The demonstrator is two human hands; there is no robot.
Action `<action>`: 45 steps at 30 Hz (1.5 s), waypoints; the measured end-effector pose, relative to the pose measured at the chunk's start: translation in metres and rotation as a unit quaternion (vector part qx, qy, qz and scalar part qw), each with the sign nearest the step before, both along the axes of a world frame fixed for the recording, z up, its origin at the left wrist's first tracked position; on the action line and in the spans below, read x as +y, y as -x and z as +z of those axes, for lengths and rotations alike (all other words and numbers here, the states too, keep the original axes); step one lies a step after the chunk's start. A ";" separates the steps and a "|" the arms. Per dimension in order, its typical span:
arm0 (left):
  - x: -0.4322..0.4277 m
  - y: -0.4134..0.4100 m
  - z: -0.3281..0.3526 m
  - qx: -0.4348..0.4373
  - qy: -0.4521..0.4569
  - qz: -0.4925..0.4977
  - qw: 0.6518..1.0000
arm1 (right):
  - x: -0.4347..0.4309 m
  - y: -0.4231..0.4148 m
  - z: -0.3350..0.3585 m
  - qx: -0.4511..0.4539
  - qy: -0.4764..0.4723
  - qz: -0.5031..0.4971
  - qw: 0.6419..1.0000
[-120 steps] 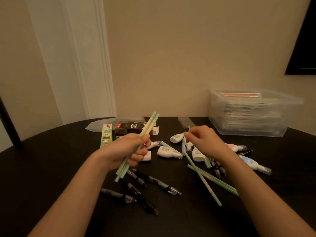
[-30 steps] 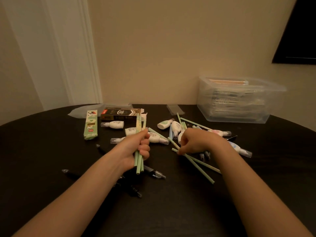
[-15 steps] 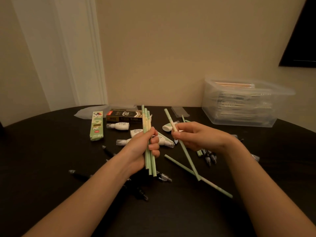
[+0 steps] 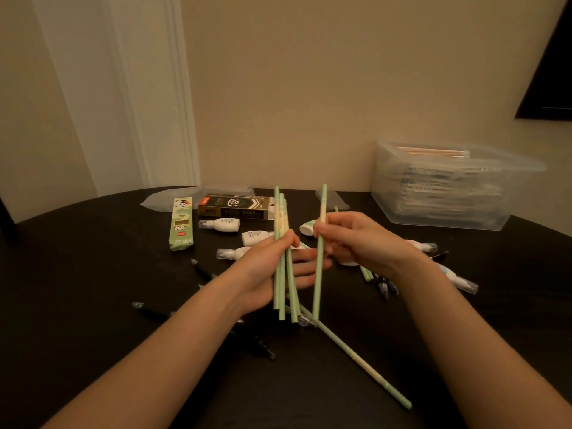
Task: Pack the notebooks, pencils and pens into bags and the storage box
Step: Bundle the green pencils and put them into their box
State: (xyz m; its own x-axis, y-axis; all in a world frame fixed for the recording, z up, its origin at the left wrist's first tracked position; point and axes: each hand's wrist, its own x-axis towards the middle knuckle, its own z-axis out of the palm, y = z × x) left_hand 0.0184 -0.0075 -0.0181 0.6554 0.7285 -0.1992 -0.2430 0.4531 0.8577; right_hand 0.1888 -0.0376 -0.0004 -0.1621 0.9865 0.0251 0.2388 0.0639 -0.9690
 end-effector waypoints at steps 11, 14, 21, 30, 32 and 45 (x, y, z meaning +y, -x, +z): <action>0.019 0.006 -0.004 0.066 0.025 0.073 0.995 | 0.006 0.032 -0.009 -0.273 -0.112 -0.164 0.941; 0.028 0.013 -0.001 0.044 0.064 0.126 0.989 | -0.001 0.019 0.002 -0.368 -0.004 -0.033 0.929; 0.033 0.014 -0.004 0.069 0.040 0.152 0.985 | 0.008 0.043 -0.023 -0.534 0.066 0.047 0.841; 0.032 0.014 -0.006 0.055 0.048 0.124 0.990 | 0.013 0.025 -0.013 -0.550 -0.003 -0.088 0.830; 0.031 0.013 -0.005 0.043 0.057 0.120 0.990 | 0.012 0.007 -0.005 -0.474 -0.033 -0.161 0.865; 0.032 0.010 -0.006 -0.065 0.096 0.262 0.958 | 0.011 0.003 -0.004 0.305 -0.061 -0.384 0.869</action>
State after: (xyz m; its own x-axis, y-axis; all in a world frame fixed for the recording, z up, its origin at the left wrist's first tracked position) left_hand 0.0079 0.0240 -0.0244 0.2390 0.9223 -0.3035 -0.5794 0.3863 0.7176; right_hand 0.1858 -0.0268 -0.0046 0.6232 0.7819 -0.0129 -0.3002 0.2240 -0.9272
